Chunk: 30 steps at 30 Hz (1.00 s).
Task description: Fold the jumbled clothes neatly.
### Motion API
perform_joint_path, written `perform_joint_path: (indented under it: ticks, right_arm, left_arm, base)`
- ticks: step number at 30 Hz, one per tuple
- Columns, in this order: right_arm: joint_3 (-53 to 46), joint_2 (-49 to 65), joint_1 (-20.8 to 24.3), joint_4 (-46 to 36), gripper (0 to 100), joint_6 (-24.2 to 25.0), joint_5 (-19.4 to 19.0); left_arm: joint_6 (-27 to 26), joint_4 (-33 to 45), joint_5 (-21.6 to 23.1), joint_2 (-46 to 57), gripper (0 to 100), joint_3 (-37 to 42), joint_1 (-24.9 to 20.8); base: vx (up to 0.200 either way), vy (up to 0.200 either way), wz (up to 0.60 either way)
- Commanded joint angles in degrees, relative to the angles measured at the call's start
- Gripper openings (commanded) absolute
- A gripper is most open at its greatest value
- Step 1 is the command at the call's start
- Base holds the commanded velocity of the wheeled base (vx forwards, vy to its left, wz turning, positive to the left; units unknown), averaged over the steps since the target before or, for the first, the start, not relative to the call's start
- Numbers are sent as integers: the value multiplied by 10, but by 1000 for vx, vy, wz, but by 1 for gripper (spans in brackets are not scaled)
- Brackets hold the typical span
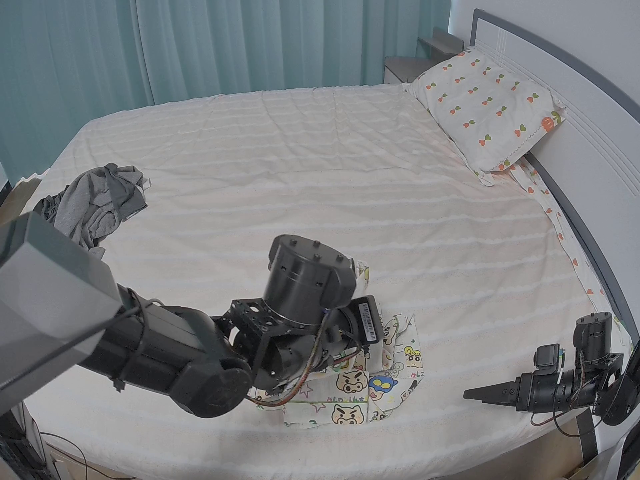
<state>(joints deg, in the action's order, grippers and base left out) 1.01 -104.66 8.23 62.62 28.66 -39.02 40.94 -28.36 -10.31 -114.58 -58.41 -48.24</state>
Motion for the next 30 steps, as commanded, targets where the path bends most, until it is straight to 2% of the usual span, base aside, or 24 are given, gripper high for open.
perform_joint_path:
  ticks: [1, 2, 3, 12, 16, 23, 26, 30]
  right_arm:
    - [-9, -1, 0, 0, 100, 0, 0]
    - [-9, -1, 0, 0, 100, -2, 0]
    - [-9, -1, 0, 0, 100, -4, 0]
    - [-8, -3, 0, 0, 100, -5, 0]
    - [-9, -4, 0, 0, 100, -6, 0]
    - [-9, -5, 0, 0, 100, -6, 0]
    - [-9, -5, 0, 0, 100, -6, 0]
    - [-9, -1, 1, 1, 100, -6, 0]
  left_arm:
    - [0, -1, -4, -35, 0, -25, -4]
    - [1, -1, -4, -36, 0, -27, -4]
    - [1, -1, -6, -40, 100, -29, -5]
    - [20, -1, -9, -38, 100, -27, -11]
    - [27, 7, -9, 7, 100, -8, 0]
    - [50, 8, -5, 116, 100, 95, 32]
    - [78, 3, -2, 175, 100, 174, 46]
    - [122, 1, 0, 205, 100, 233, 50]
  base:
    - [0, 0, 0]
    - [0, 0, 0]
    - [0, 0, 0]
    - [0, 0, 0]
    - [0, 0, 0]
    - [0, 0, 0]
    - [0, 0, 0]
    - [-100, 0, 0]
